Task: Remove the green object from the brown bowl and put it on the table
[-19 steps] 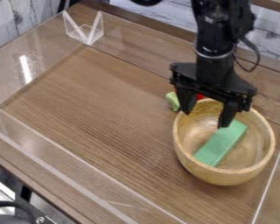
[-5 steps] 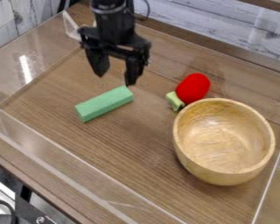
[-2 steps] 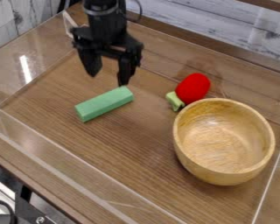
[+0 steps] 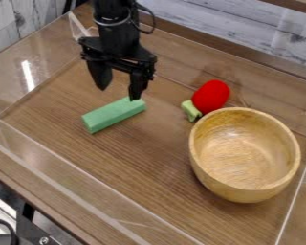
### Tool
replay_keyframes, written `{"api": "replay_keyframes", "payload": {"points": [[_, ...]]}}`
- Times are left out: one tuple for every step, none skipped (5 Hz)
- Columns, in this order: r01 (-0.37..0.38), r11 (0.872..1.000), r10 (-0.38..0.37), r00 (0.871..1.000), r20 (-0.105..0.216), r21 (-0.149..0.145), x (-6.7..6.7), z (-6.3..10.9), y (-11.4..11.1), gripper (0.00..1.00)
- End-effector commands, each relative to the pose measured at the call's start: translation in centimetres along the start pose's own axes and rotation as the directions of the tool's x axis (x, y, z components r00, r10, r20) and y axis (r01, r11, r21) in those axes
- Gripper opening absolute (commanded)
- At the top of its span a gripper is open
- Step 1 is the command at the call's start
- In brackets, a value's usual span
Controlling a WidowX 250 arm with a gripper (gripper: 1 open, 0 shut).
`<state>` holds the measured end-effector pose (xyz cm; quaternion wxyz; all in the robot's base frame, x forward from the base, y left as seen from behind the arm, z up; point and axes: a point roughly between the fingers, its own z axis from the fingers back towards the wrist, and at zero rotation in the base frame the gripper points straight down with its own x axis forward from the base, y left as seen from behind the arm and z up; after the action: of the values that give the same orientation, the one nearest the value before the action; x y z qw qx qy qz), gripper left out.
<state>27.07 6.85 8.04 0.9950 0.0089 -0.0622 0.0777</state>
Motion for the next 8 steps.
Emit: {"api": "replay_keyframes", "payload": {"points": [[0.03,1.0,-0.03,0.999,0.026,0.005,0.6,0.4,-0.3,1.0],[0.059,0.998,-0.059,0.998,0.018,0.004,0.9,-0.1,0.7,1.0],[0.084,0.996,-0.084,0.996,0.011,0.001,1.1,-0.4,1.6,1.0],[0.074,0.997,-0.074,0.997,0.001,0.001,0.5,-1.7,1.3,1.0],[0.063,0.998,-0.063,0.998,-0.011,0.0,-0.1,-3.3,0.9,1.0],[0.032,0.999,-0.032,0.999,-0.017,-0.001,-0.1,-3.5,0.5,1.0],[0.004,1.0,-0.004,1.0,-0.022,-0.002,0.0,-3.1,0.2,1.0],[0.025,1.0,-0.026,0.999,-0.025,-0.009,0.4,-2.9,-1.1,1.0]]}}
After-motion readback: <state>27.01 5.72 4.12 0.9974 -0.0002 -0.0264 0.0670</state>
